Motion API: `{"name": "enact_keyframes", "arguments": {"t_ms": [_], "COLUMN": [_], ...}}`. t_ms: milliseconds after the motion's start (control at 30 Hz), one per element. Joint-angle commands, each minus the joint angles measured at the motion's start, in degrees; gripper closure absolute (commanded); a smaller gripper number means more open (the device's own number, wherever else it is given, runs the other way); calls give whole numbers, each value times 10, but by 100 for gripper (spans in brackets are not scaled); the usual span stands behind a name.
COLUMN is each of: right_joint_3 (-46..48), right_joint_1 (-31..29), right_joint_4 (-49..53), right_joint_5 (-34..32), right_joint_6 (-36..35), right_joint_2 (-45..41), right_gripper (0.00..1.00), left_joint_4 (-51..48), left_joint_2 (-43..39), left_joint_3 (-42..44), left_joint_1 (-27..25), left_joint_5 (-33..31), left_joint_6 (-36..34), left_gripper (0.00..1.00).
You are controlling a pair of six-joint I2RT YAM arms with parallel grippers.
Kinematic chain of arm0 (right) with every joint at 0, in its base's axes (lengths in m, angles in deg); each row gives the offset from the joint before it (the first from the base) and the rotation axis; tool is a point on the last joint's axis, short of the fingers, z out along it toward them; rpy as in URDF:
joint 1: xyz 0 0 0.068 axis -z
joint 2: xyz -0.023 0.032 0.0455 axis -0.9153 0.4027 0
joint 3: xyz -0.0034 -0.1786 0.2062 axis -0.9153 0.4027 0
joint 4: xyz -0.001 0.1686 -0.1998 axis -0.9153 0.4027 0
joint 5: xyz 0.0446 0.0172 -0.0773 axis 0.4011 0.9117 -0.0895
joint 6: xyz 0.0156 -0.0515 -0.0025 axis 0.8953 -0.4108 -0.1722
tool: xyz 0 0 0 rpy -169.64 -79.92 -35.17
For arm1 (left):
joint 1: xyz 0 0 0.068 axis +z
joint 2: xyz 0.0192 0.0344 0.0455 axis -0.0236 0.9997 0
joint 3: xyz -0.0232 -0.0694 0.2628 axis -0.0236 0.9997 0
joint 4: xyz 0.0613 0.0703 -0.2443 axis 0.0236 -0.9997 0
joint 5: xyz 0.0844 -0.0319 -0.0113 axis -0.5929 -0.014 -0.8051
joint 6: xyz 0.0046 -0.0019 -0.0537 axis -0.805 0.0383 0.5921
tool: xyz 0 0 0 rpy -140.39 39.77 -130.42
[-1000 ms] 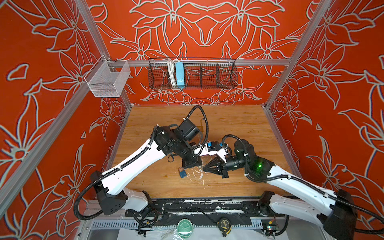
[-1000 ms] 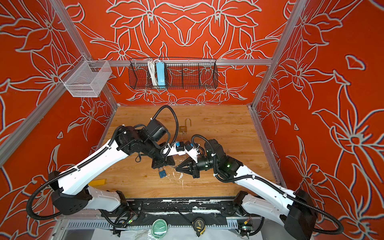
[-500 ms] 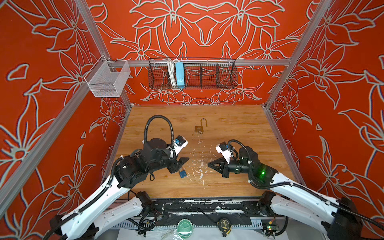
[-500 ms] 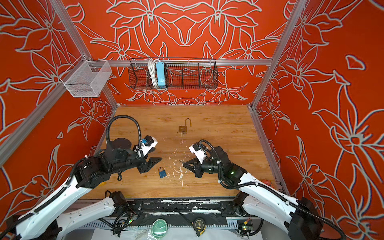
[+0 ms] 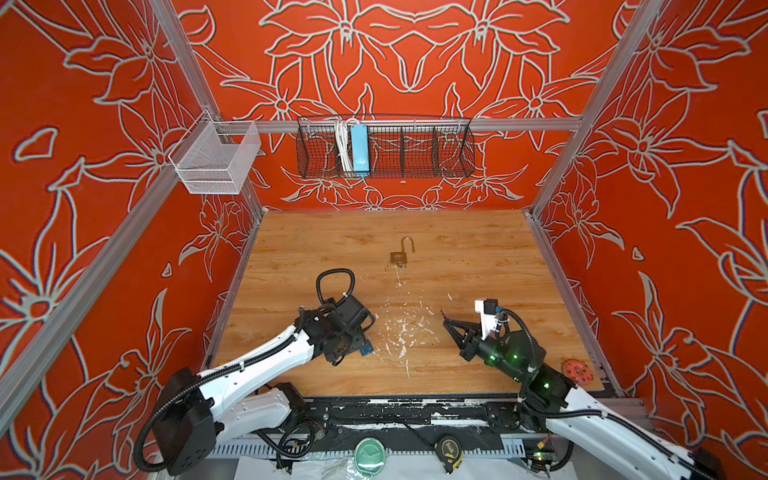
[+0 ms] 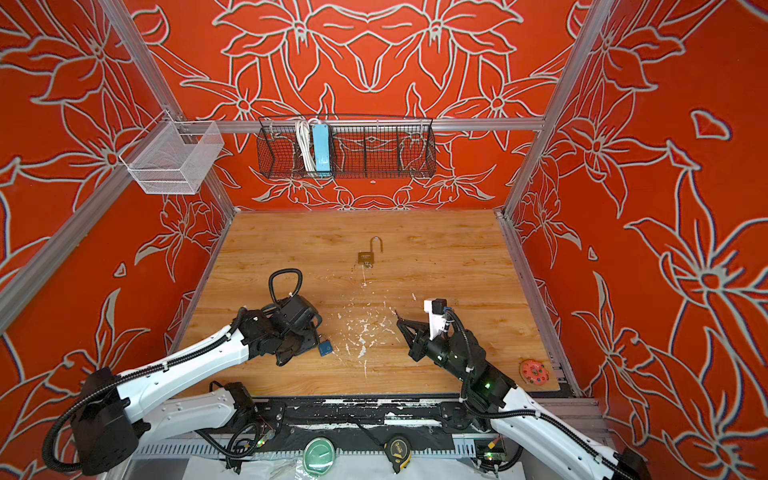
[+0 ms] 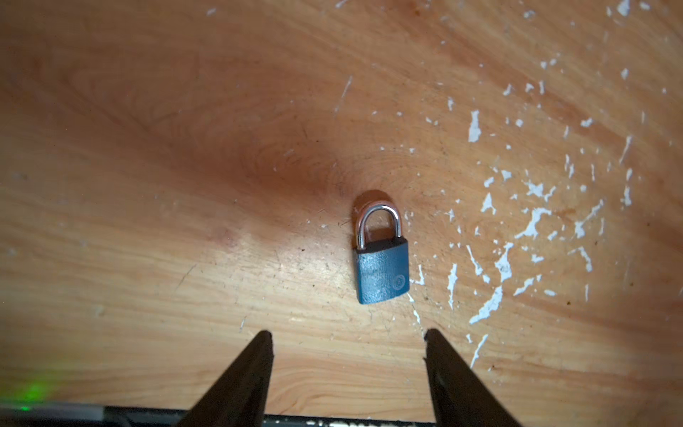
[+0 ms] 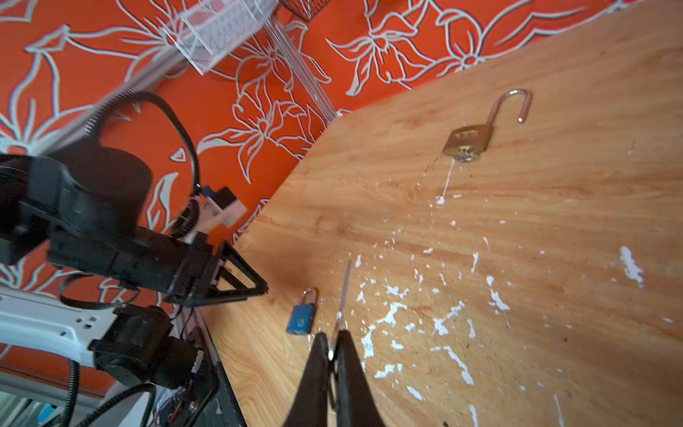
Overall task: Unlock with the key
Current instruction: 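Open the left gripper off the key and move it over the blue padlock, then lower the left gripper onto the blue padlock and close on it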
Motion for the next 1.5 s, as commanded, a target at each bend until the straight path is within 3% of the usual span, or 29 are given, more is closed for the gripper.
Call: {"name": "enact_keyframes", "arguments": {"t_ms": [0, 200, 400, 767, 1467], "right_joint_3": [22, 37, 15, 25, 16], "right_joint_1": [-3, -3, -3, -3, -2], "right_joint_4": [-13, -63, -66, -33, -10], "right_joint_5": [-3, 75, 181, 178, 178], "right_joint_6": [30, 34, 14, 14, 3], "right_joint_2": [-1, 23, 70, 35, 22], "right_gripper": [100, 100, 100, 100, 100], "left_joint_4": [-43, -47, -12, 5, 8], "left_joint_2": [40, 143, 224, 292, 297], "left_joint_3": [-33, -81, -111, -123, -82], "left_joint_1": [-10, -16, -16, -16, -14], "left_joint_5": [-32, -21, -2, 48, 29], "left_joint_6": [125, 128, 82, 61, 87], "left_gripper": [34, 35, 38, 41, 53]}}
